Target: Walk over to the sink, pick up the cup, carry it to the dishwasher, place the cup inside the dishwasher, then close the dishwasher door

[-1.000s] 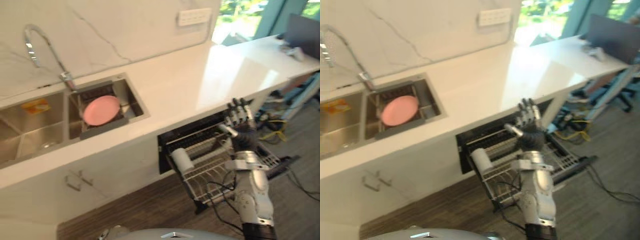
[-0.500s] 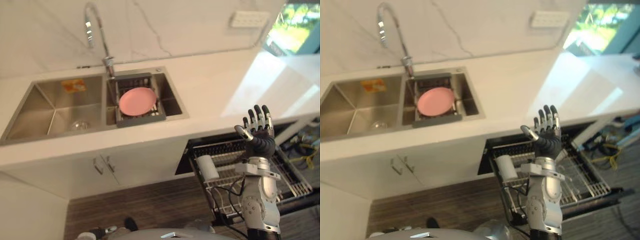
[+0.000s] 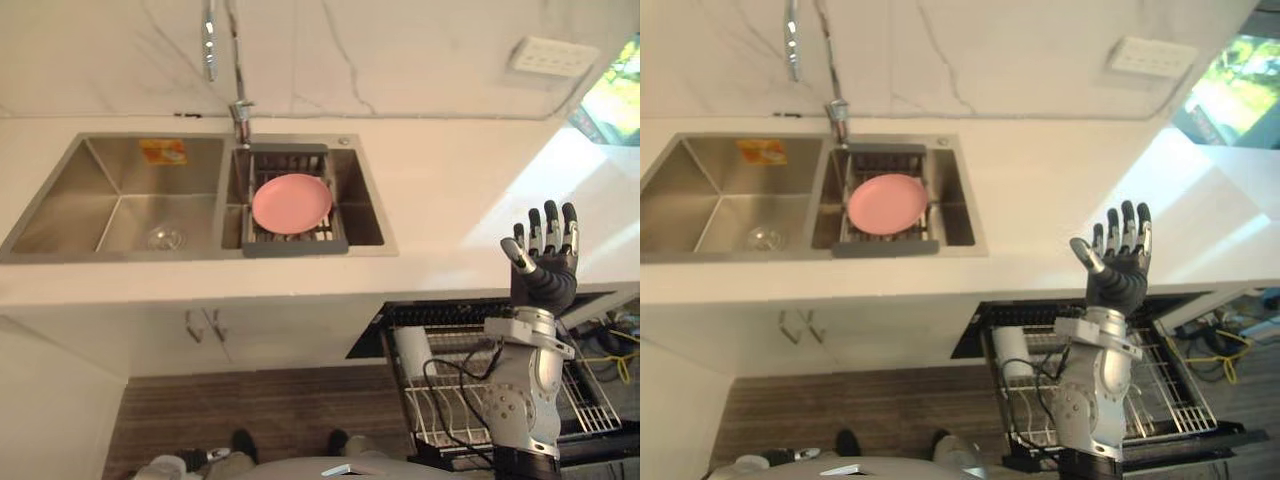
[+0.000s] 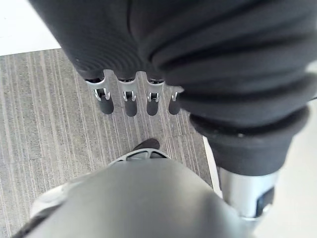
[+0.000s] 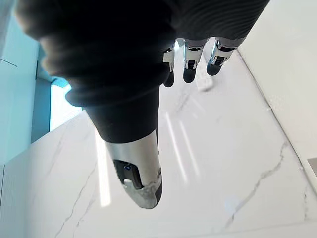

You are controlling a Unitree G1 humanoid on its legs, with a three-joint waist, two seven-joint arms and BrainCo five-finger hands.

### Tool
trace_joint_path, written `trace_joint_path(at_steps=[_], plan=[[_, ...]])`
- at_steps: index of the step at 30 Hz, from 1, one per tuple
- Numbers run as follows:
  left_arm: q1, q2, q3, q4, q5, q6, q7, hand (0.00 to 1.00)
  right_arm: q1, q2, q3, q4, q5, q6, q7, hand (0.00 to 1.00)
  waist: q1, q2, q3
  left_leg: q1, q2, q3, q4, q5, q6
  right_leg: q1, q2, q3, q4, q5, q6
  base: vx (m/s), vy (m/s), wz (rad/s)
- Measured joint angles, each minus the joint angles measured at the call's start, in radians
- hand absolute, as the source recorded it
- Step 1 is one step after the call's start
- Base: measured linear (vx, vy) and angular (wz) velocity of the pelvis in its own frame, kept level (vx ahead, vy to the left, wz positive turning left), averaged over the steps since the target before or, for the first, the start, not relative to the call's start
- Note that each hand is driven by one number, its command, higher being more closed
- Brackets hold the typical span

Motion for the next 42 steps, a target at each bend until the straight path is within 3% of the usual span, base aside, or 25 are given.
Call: trace_joint_path(at_steps=[2,3,8,13,16,18,23,24,26,27,30,33,37,40,41,42], plan=[[0.0,0.002,0.0,0.0,-0.004,0.003,-0.01,0.0,0.001,0.002,-0.002,0.0,0.0,0.007,0.012,0.0,-0.008,0.0,-0.003,-0.001,0.0,0.016,0.0,-0.004,0.001,0.002,0.004,0.016,-0.019,0.014,0.001,0.05,0.009,-0.24],[0.039,0.024,0.001,0.002,-0.034,0.009,-0.078,0.0,0.023,0.007,0.003,0.001,0.0,0.038,0.079,0.0,-0.036,-0.036,-0.073,-0.008,-0.028,0.035,-0.001,-0.009,0.019,0.007,-0.015,0.053,-0.071,0.058,0.009,0.01,0.006,-0.06],[0.04,0.024,0.001,0.003,-0.034,0.009,-0.078,0.0,0.023,0.007,0.004,0.001,0.0,0.038,0.079,0.0,-0.035,-0.036,-0.074,-0.008,-0.028,0.035,-0.001,-0.008,0.018,0.005,-0.017,0.052,-0.067,0.057,0.009,0.0,0.0,0.0],[0.039,0.03,0.003,0.022,-0.122,0.038,-0.069,0.0,0.034,0.008,0.038,0.01,0.026,0.039,0.072,0.0,-0.031,-0.039,-0.071,-0.01,-0.032,0.003,-0.001,-0.003,0.02,0.01,-0.03,0.011,-0.036,0.049,0.01,0.01,0.002,0.18],[0.042,0.027,0.045,0.026,-0.199,0.072,-0.023,0.0,0.041,0.015,0.051,0.01,0.027,0.043,0.022,0.0,-0.016,-0.044,-0.06,-0.009,-0.032,-0.04,-0.001,-0.002,0.023,0.052,-0.03,-0.036,-0.054,0.045,0.011,-0.01,0.0,0.45],[0.063,0.01,0.128,0.031,-0.286,0.094,0.019,0.0,0.038,0.015,0.05,0.007,0.009,0.064,-0.041,0.0,0.016,-0.037,-0.056,-0.009,-0.027,-0.049,0.0,-0.001,0.021,0.073,-0.026,-0.06,-0.072,0.041,0.013,0.0,-0.003,0.31],[0.129,-0.026,0.249,0.038,-0.545,0.1,0.122,0.0,0.038,0.018,0.052,0.0,-0.039,0.122,-0.158,0.0,0.037,-0.026,-0.051,-0.04,-0.02,-0.033,0.019,-0.002,0.02,0.064,-0.026,-0.091,-0.067,0.026,0.014,0.02,0.0,0.28],[0.131,-0.035,0.275,0.048,-0.559,0.099,0.128,0.0,0.038,0.029,0.054,-0.002,-0.039,0.124,-0.159,0.0,0.038,-0.02,-0.035,-0.096,-0.003,-0.035,0.114,-0.041,0.022,0.057,-0.027,-0.094,-0.06,0.026,0.014,0.05,-0.003,0.19],[0.129,-0.059,0.295,0.048,-0.557,0.098,0.127,0.0,0.038,0.036,0.076,-0.012,-0.05,0.125,-0.167,0.0,0.048,0.001,-0.006,-0.167,0.039,-0.043,0.288,-0.124,0.01,0.058,-0.024,-0.098,-0.043,0.024,0.015,0.01,0.036,0.12],[0.129,-0.071,0.307,0.045,-0.55,0.084,0.128,0.0,0.038,0.037,0.097,-0.018,-0.063,0.125,-0.172,0.0,0.052,0.029,0.013,-0.18,0.046,-0.064,0.333,-0.145,0.003,0.069,-0.025,-0.104,-0.04,0.021,0.018,-0.01,0.083,0.14],[0.133,-0.097,0.321,0.028,-0.529,0.061,0.113,0.0,0.035,0.036,0.124,-0.043,-0.066,0.127,-0.191,0.0,0.053,0.048,0.032,-0.166,0.02,-0.069,0.29,-0.121,0.002,0.069,-0.046,-0.112,-0.039,0.021,0.022,0.0,0.046,0.16],[0.153,-0.104,0.325,0.028,-0.517,0.045,0.068,0.0,0.001,0.033,0.122,-0.041,-0.102,0.123,-0.205,0.0,0.05,0.052,0.036,-0.135,-0.006,-0.065,0.239,-0.107,0.001,0.07,-0.061,-0.11,-0.054,0.026,0.03,0.01,0.043,-0.03],[0.163,-0.109,0.325,0.052,-0.514,0.035,0.033,0.0,-0.026,0.032,0.103,-0.045,-0.177,0.069,-0.24,0.0,0.035,0.051,0.033,-0.058,-0.071,-0.031,0.083,-0.067,0.003,0.075,-0.093,-0.087,-0.097,0.047,0.052,0.04,0.095,-0.21],[0.157,-0.108,0.316,0.068,-0.5,0.026,0.017,0.0,-0.02,0.032,0.071,-0.045,-0.17,0.067,-0.247,0.0,0.027,0.051,0.031,-0.06,-0.099,-0.025,0.079,-0.076,0.013,0.017,-0.143,-0.087,0.004,0.007,0.071,0.08,0.114,-0.15],[0.152,-0.103,0.31,0.079,-0.463,0.012,-0.005,0.0,-0.012,0.033,0.069,-0.045,-0.179,0.058,-0.259,0.0,0.019,0.047,0.029,-0.056,-0.12,-0.025,0.072,-0.084,0.023,-0.019,-0.181,-0.088,0.086,-0.029,0.065,0.12,0.102,-0.12],[0.145,-0.094,0.295,0.085,-0.438,0.005,-0.013,0.0,-0.011,0.034,0.071,-0.045,-0.186,0.057,-0.278,0.0,0.017,0.041,0.032,-0.044,-0.14,-0.023,0.062,-0.088,0.03,-0.077,-0.225,-0.085,0.252,-0.078,0.006,0.13,0.088,-0.09]])
